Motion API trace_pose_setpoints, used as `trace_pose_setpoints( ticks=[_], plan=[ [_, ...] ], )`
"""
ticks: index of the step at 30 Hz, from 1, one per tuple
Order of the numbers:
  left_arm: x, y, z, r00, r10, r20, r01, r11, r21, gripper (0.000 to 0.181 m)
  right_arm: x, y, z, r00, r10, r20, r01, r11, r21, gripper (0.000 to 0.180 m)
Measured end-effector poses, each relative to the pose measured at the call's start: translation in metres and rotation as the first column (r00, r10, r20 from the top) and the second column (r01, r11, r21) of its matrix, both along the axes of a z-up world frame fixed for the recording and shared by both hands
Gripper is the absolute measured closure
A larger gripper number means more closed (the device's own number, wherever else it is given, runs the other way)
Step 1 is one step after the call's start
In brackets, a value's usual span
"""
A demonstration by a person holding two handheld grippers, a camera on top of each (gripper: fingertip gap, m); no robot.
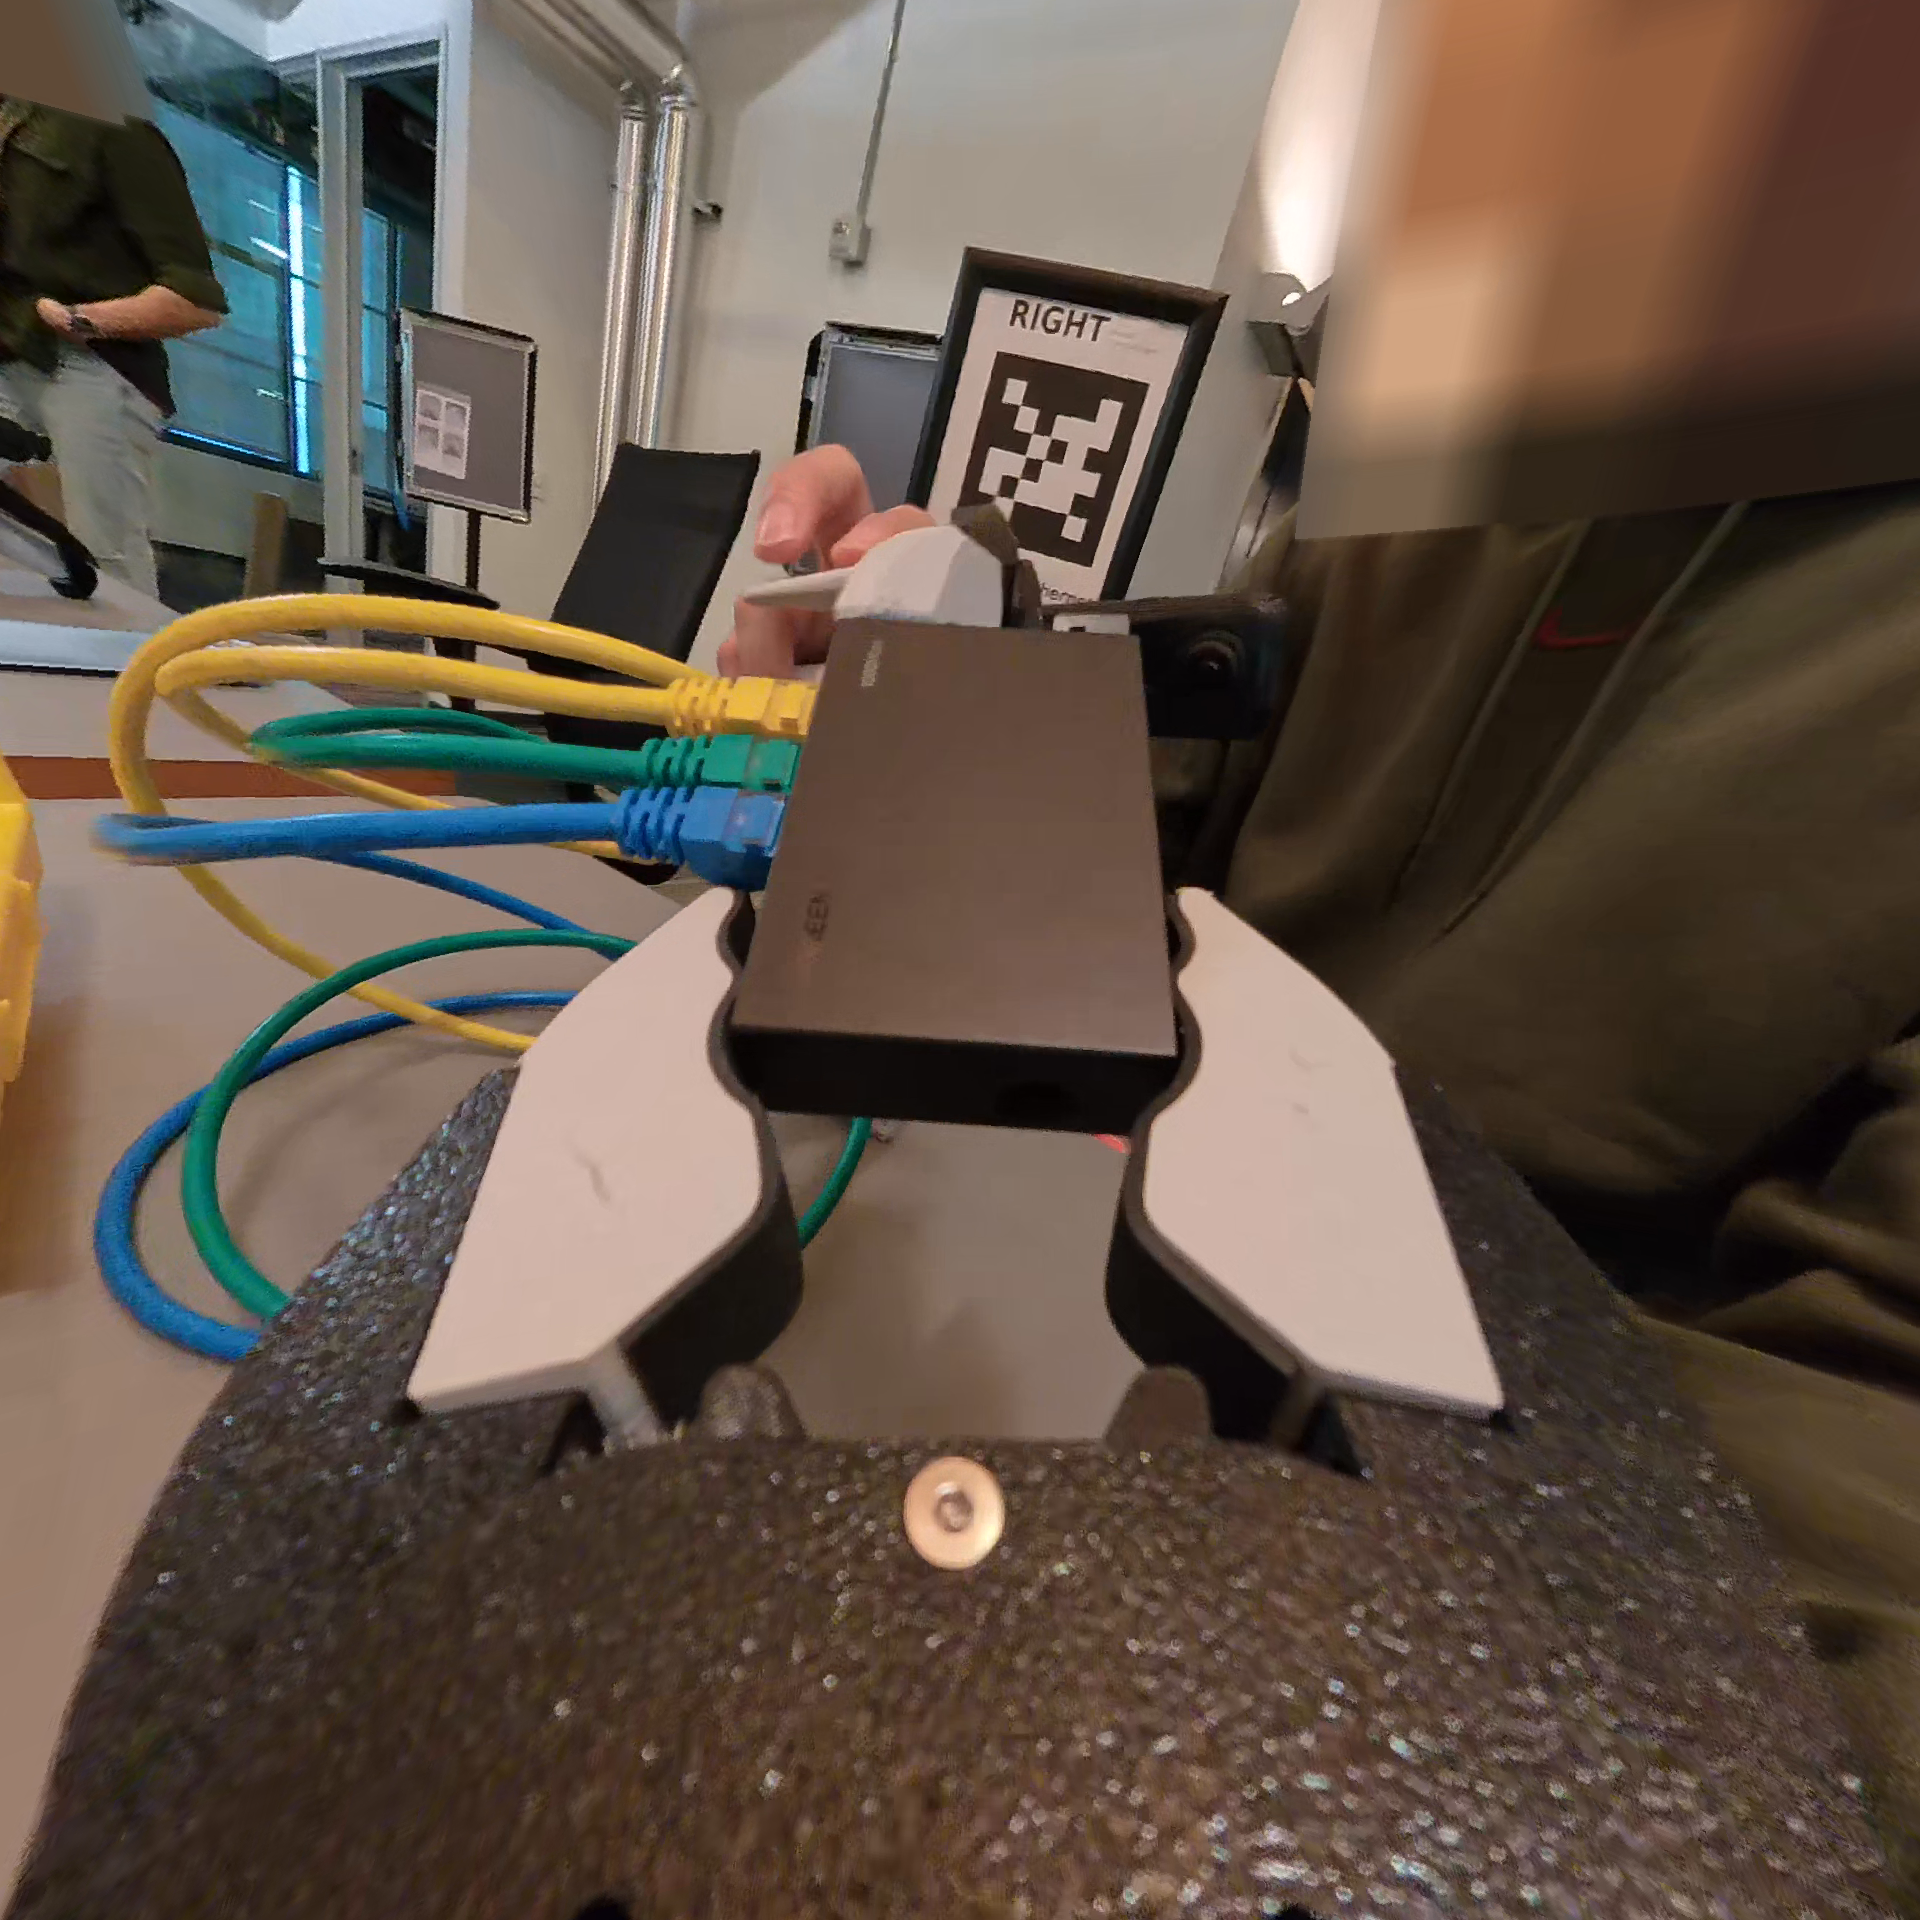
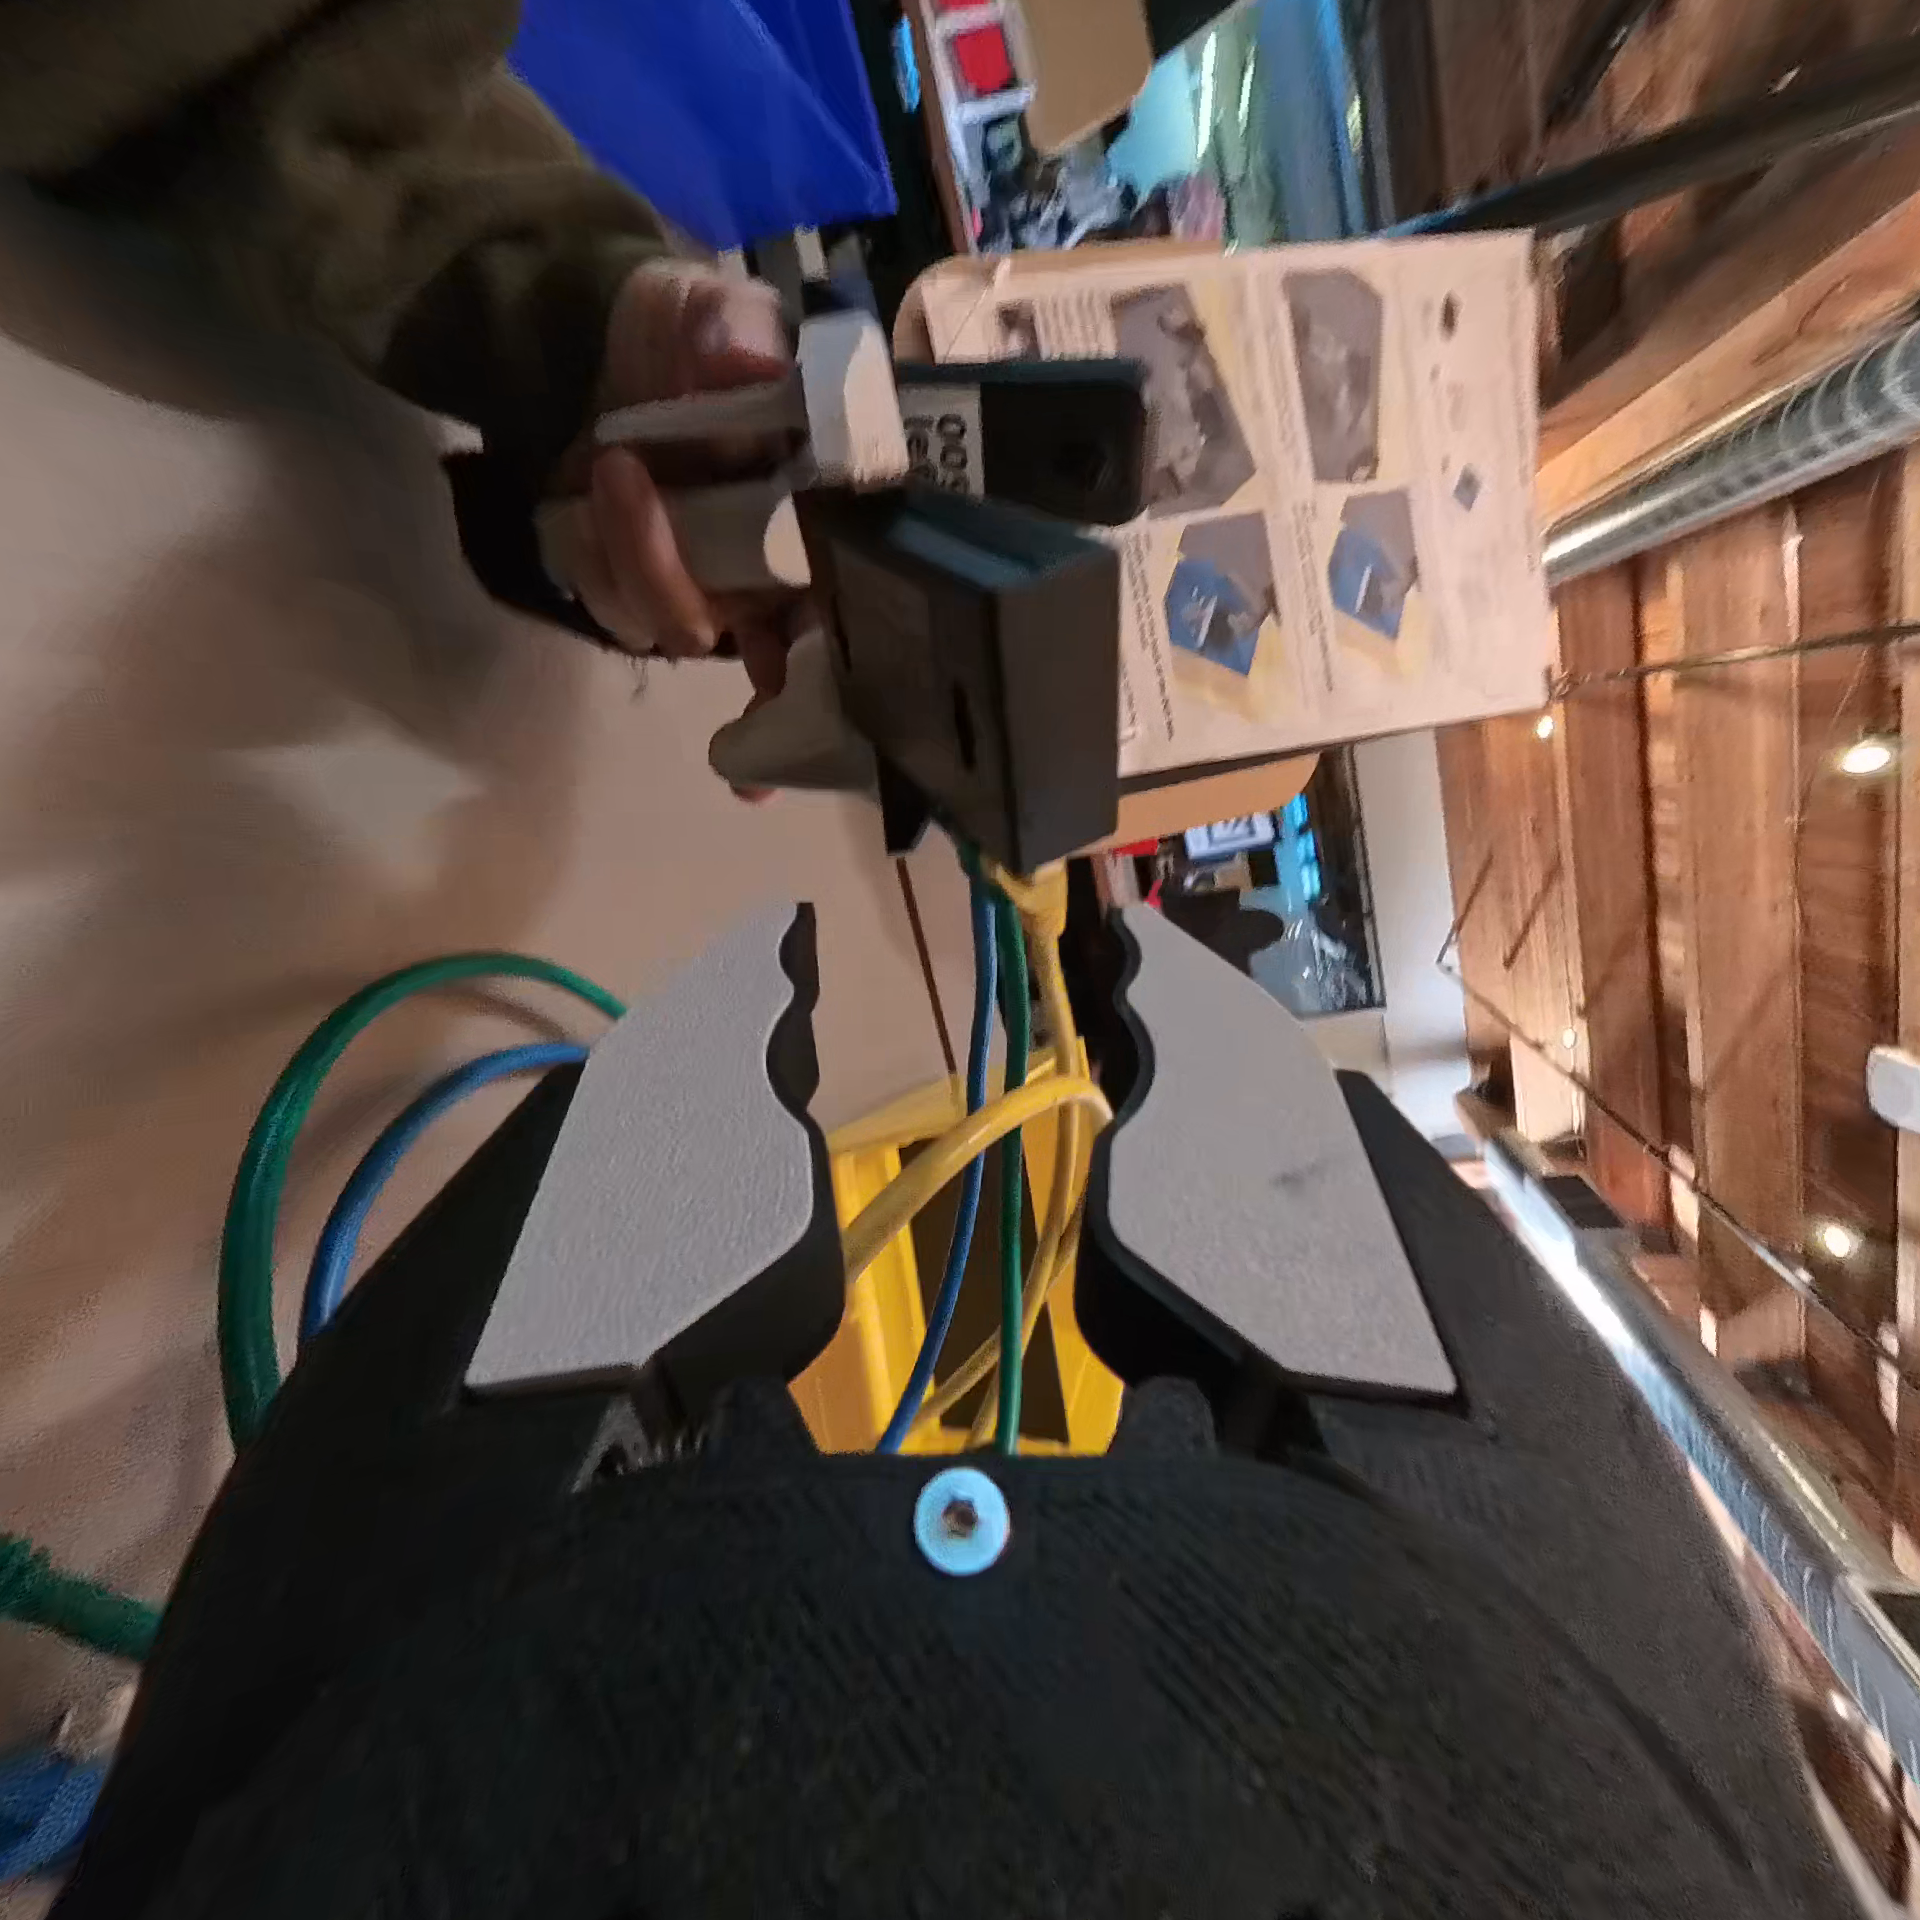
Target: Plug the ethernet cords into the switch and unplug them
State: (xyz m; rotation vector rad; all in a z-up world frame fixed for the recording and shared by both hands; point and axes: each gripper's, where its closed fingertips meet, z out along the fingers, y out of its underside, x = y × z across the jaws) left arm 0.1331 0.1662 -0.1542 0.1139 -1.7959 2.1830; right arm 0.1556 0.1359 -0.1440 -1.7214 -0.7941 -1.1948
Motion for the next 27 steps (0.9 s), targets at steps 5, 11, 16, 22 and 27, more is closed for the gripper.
trace_pose_setpoints(
  ticks=[5, 11, 16, 22, 27],
  plan=[
    [-0.012, 0.009, 0.005, 0.996, -0.09, -0.02, 0.088, 0.995, -0.055, 0.108, -0.006, 0.003, 0.013, 0.993, 0.047, -0.11, -0.044, 0.999, 0.031, 0.13],
    [-0.021, 0.01, 0.008, 0.989, -0.15, -0.013, 0.149, 0.986, -0.077, 0.108, -0.008, 0.013, 0.022, 0.993, 0.11, -0.041, -0.113, 0.989, -0.091, 0.141],
    [-0.023, 0.013, 0.011, 0.986, -0.169, -0.006, 0.167, 0.98, -0.109, 0.108, -0.015, 0.027, 0.03, 0.978, 0.207, 0.003, -0.206, 0.974, -0.095, 0.163],
    [-0.027, 0.013, 0.009, 0.981, -0.193, 0.002, 0.192, 0.976, -0.106, 0.108, -0.02, 0.028, 0.029, 0.954, 0.278, -0.112, -0.289, 0.953, -0.091, 0.168],
    [-0.026, 0.01, 0.007, 0.978, -0.208, -0.014, 0.206, 0.974, -0.1, 0.108, -0.018, 0.024, 0.018, 0.951, 0.285, -0.122, -0.305, 0.927, -0.216, 0.135]
  ],
)
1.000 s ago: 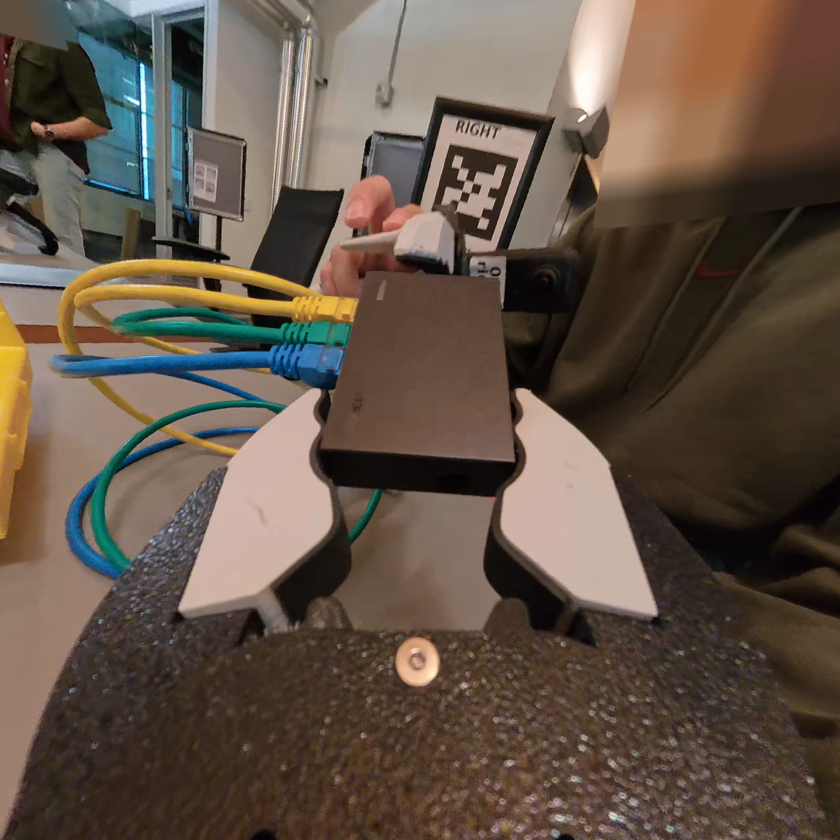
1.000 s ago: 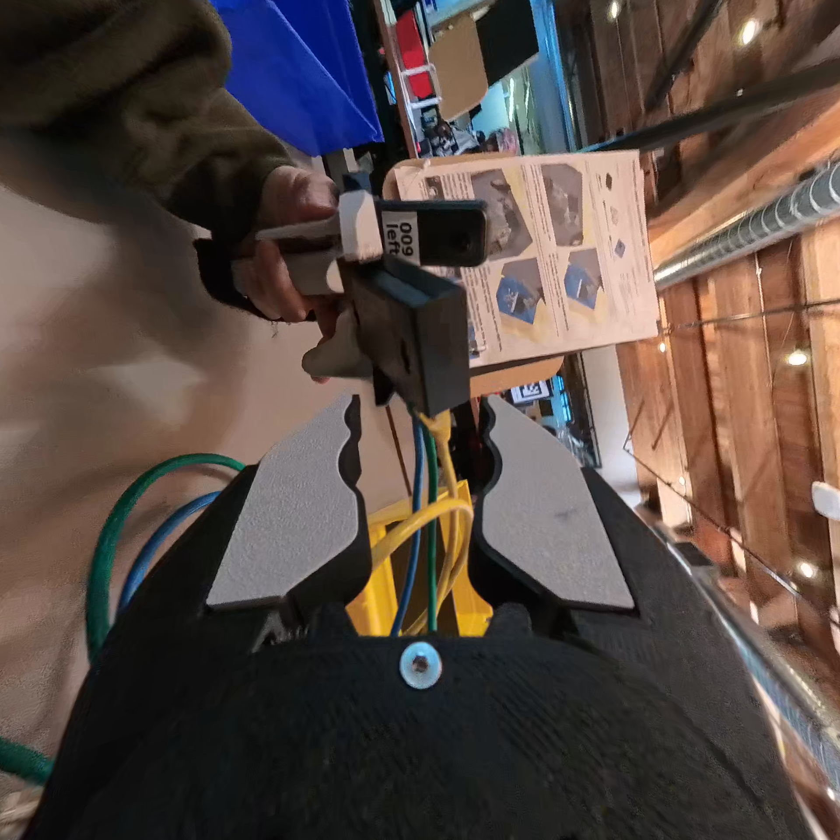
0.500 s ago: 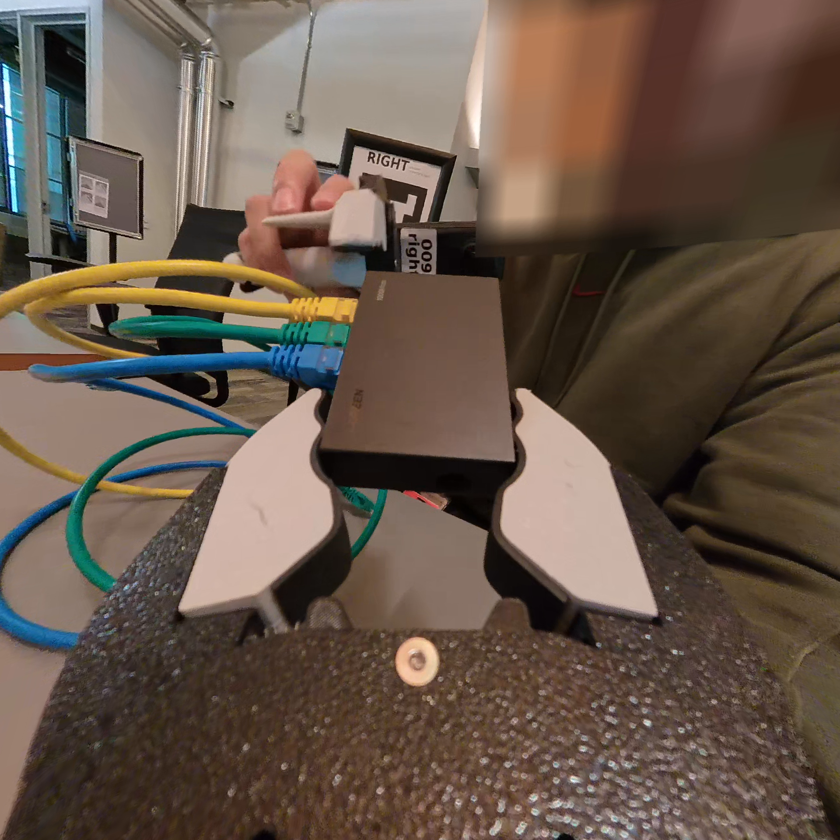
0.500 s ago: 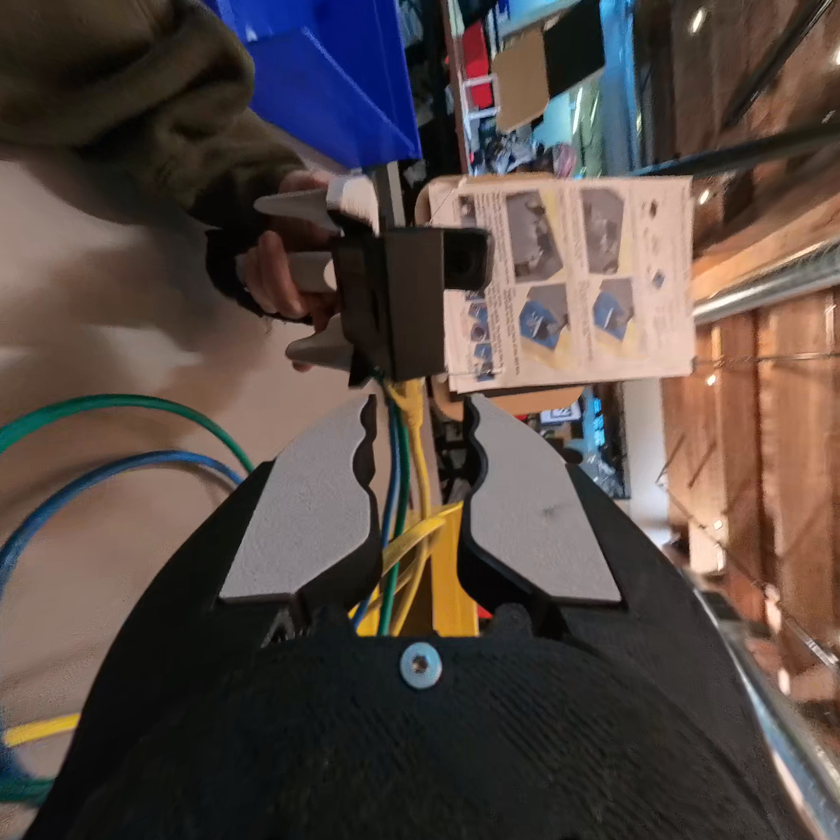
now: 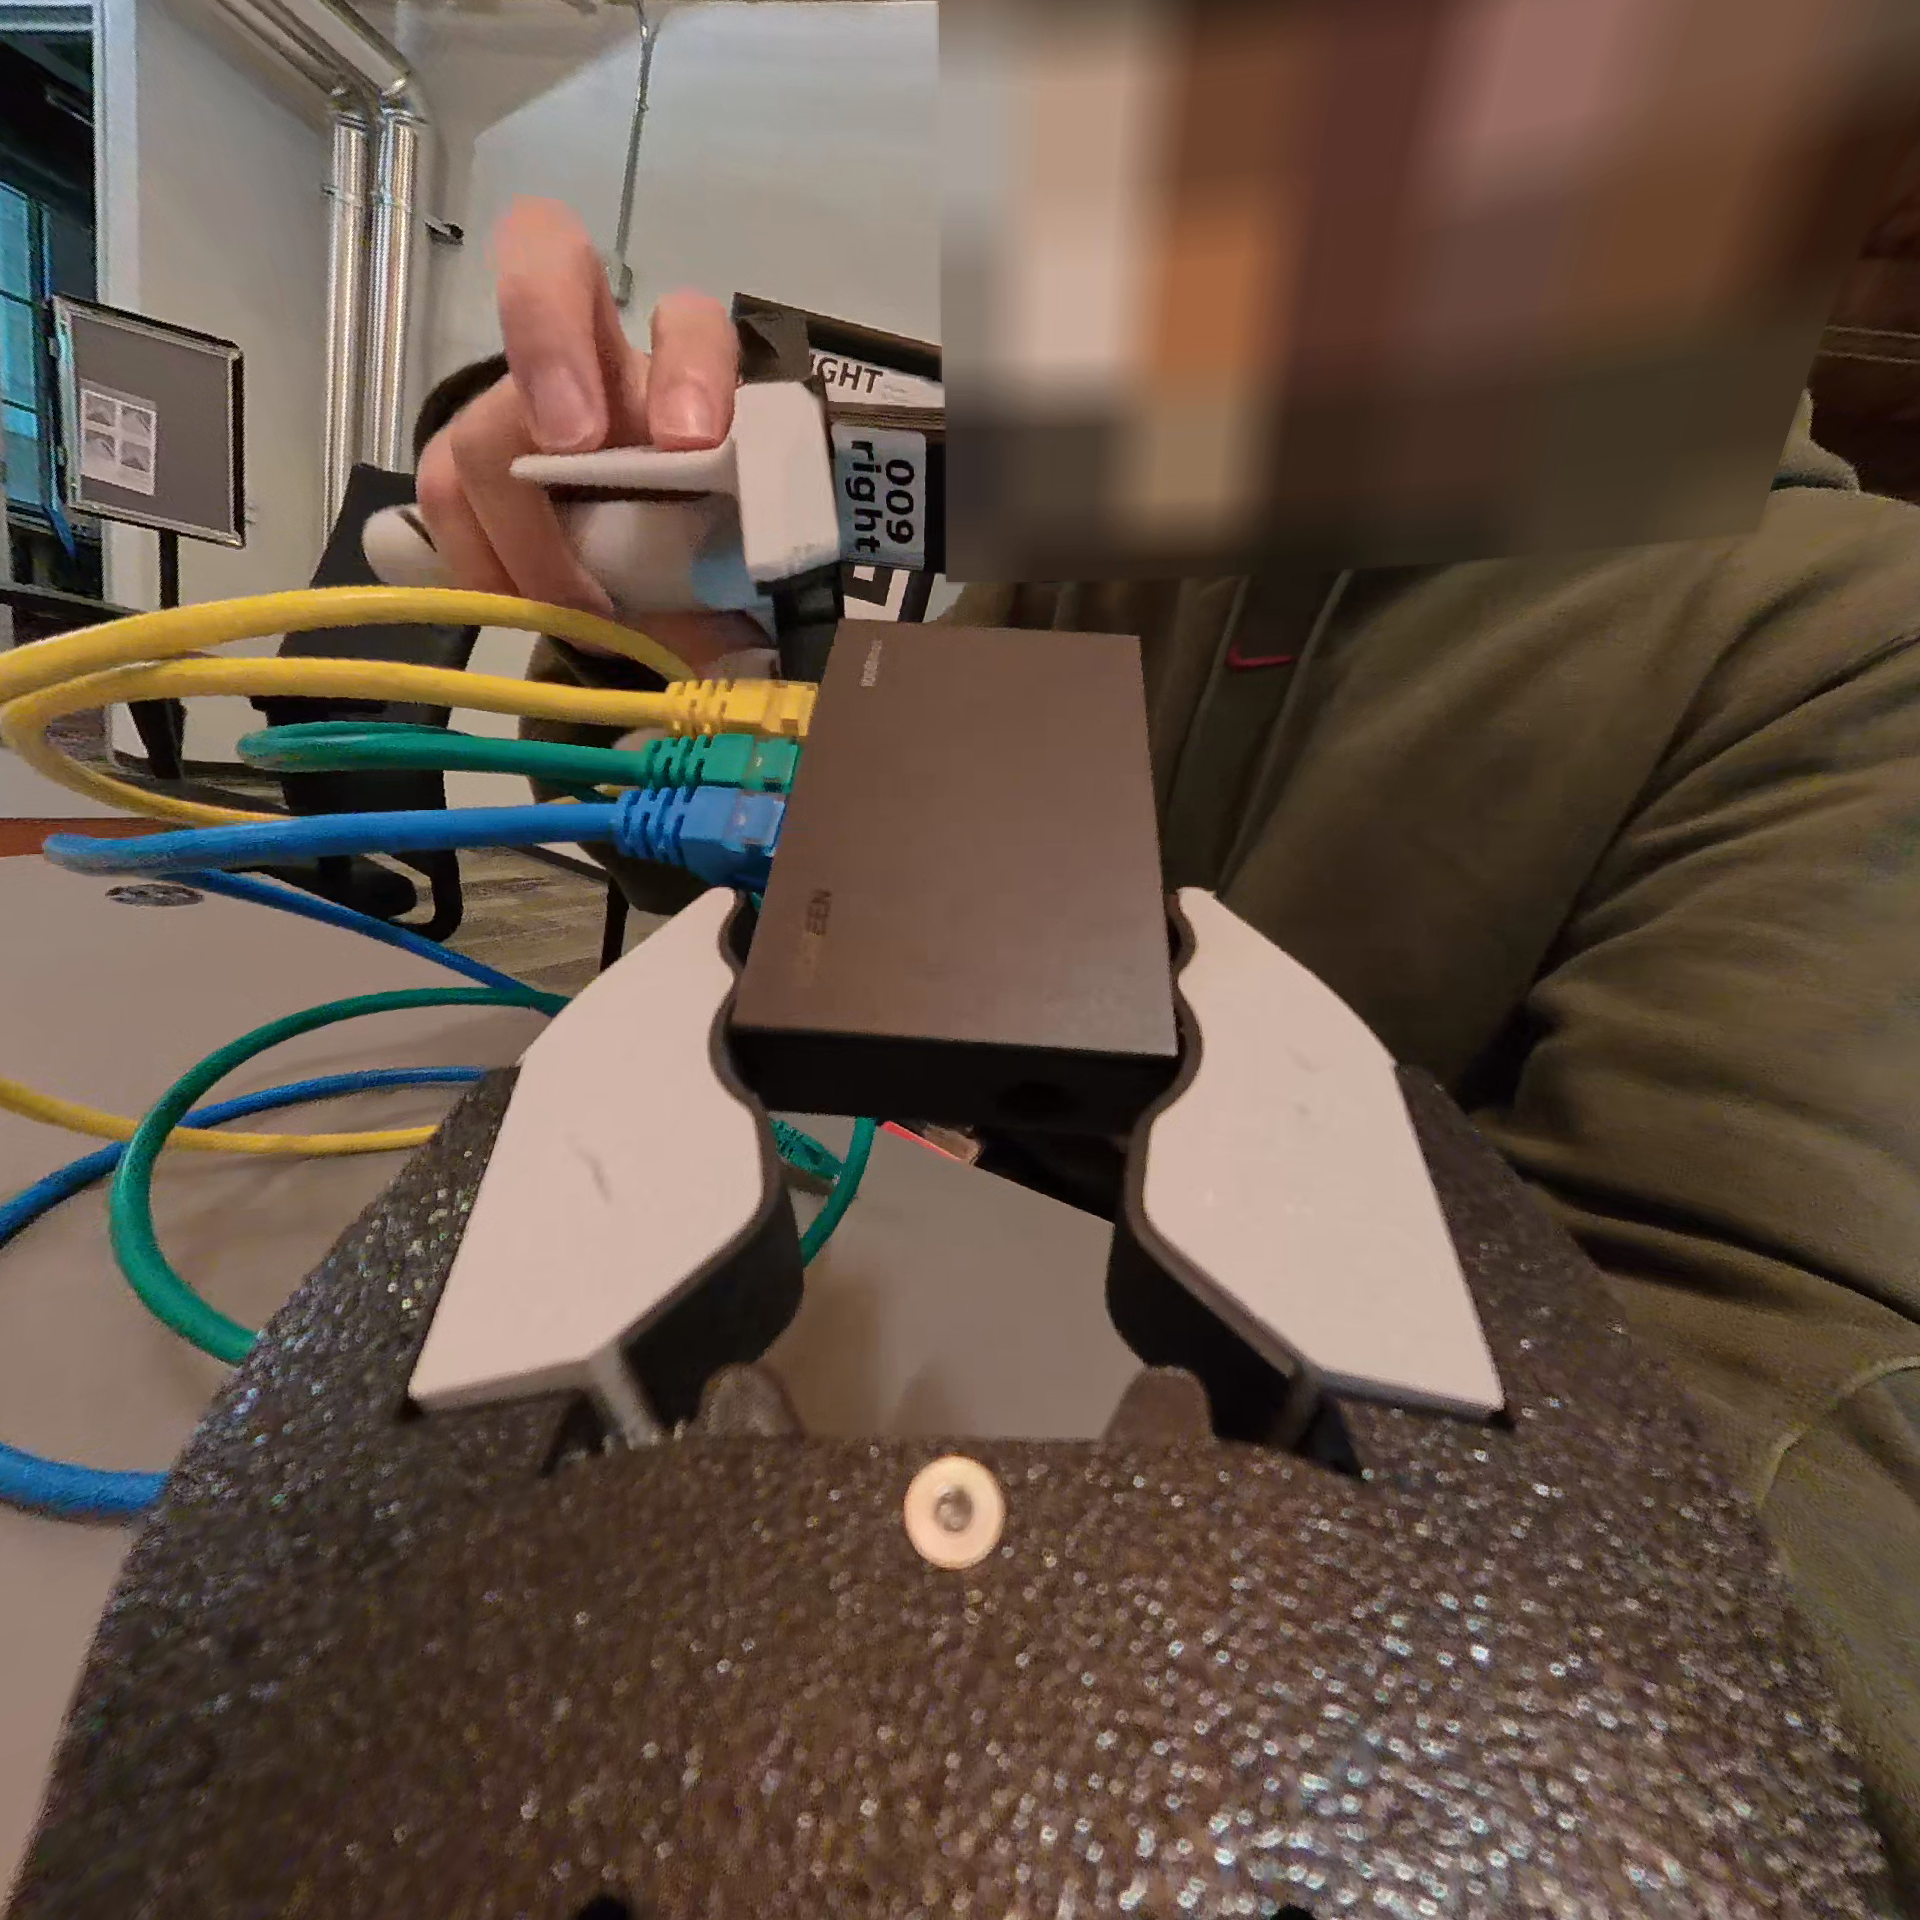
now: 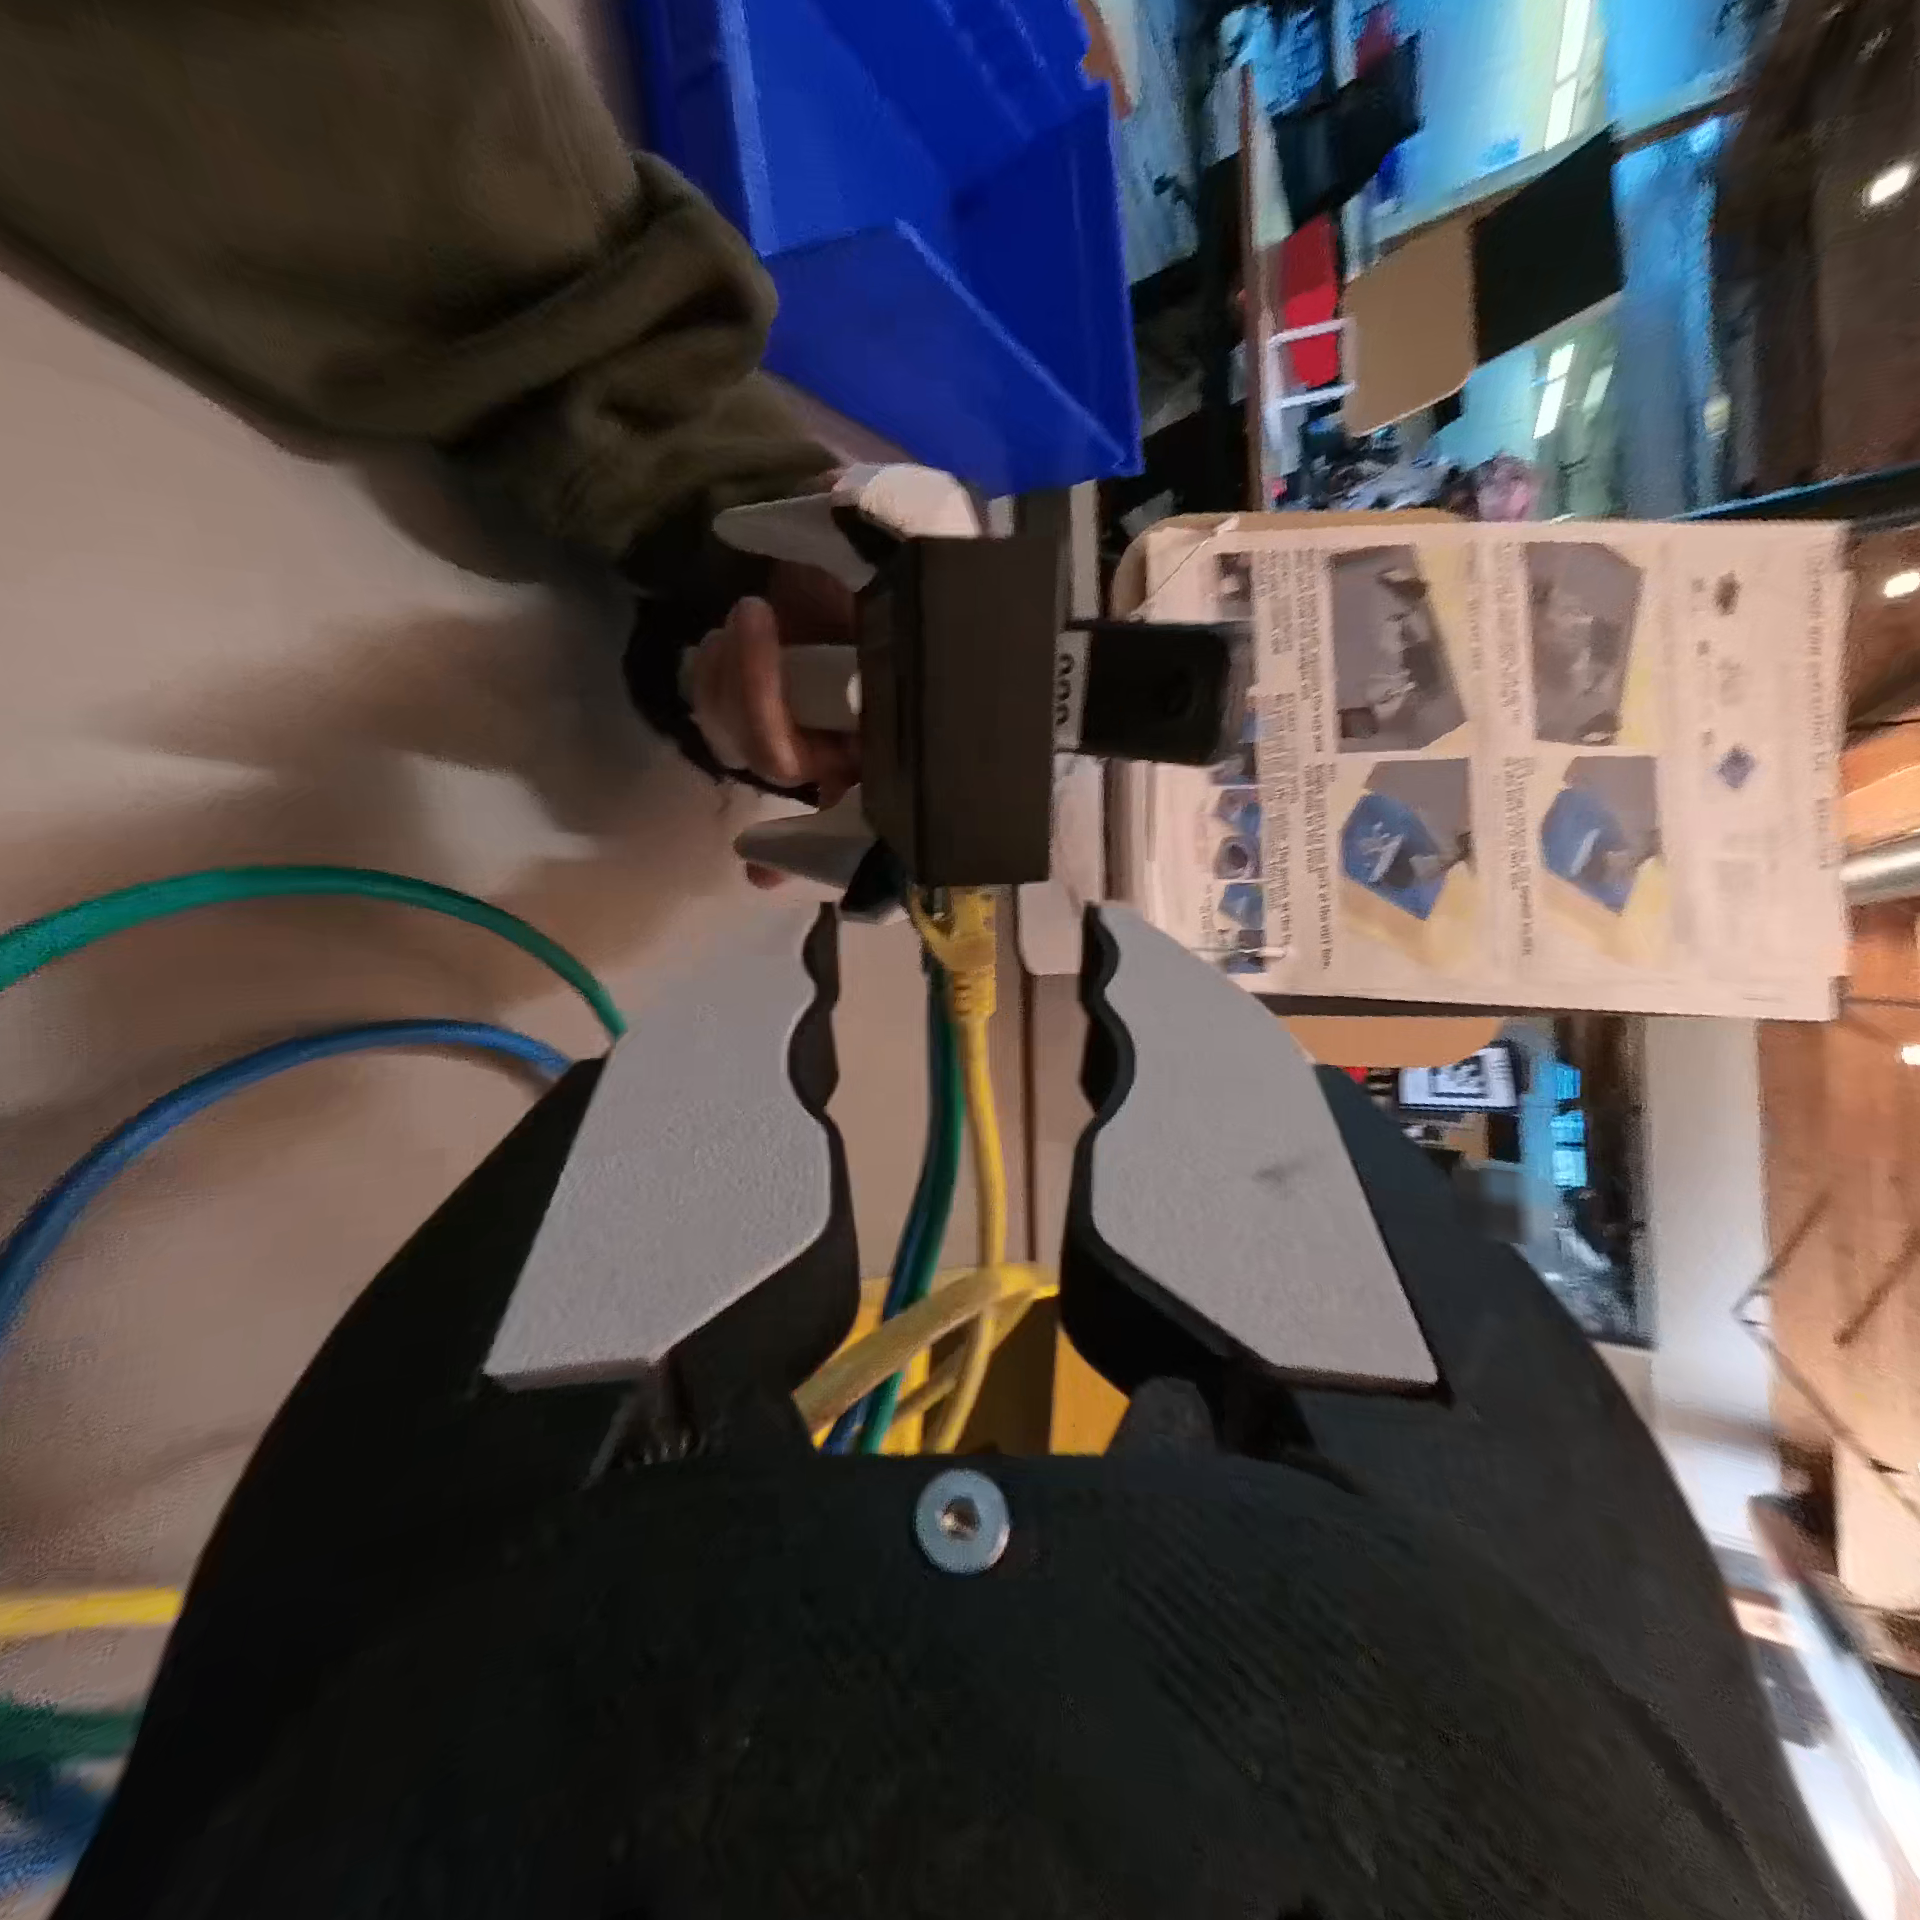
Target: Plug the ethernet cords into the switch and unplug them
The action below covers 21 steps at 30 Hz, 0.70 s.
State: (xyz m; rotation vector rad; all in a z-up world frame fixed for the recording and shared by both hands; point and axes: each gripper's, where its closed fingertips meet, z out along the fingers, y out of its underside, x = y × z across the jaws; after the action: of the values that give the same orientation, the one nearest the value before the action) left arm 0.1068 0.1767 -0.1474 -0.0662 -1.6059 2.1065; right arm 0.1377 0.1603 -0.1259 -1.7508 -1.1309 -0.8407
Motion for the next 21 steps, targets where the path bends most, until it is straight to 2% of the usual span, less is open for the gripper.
trace_pose_setpoints(
  ticks=[4, 11, 13, 21],
  plan=[
    [0.0005, -0.0014, 0.0, 1.0, -0.01, -0.006, 0.01, 1.0, -0.008, 0.108, -0.0023, 0.0028, 0.0035, 1.0, 0.029, 0.003, -0.029, 0.999, 0.031, 0.153],
    [0.0016, 0.001, -0.0007, 1.0, -0.009, -0.018, 0.009, 1.0, -0.019, 0.108, -0.0003, 0.0054, 0.0022, 0.998, 0.041, -0.043, -0.038, 0.997, 0.068, 0.155],
    [0.0023, 0.0017, -0.0007, 1.0, -0.007, -0.02, 0.006, 1.0, -0.024, 0.108, -0.0003, 0.0046, -0.0025, 0.997, 0.039, -0.061, -0.037, 0.999, 0.037, 0.164],
    [0.0028, 0.0035, -0.0004, 0.999, -0.012, -0.036, 0.011, 0.999, -0.038, 0.108, 0.0011, 0.0078, -0.0022, 0.999, 0.029, -0.034, -0.026, 0.997, 0.078, 0.164]
  ],
)
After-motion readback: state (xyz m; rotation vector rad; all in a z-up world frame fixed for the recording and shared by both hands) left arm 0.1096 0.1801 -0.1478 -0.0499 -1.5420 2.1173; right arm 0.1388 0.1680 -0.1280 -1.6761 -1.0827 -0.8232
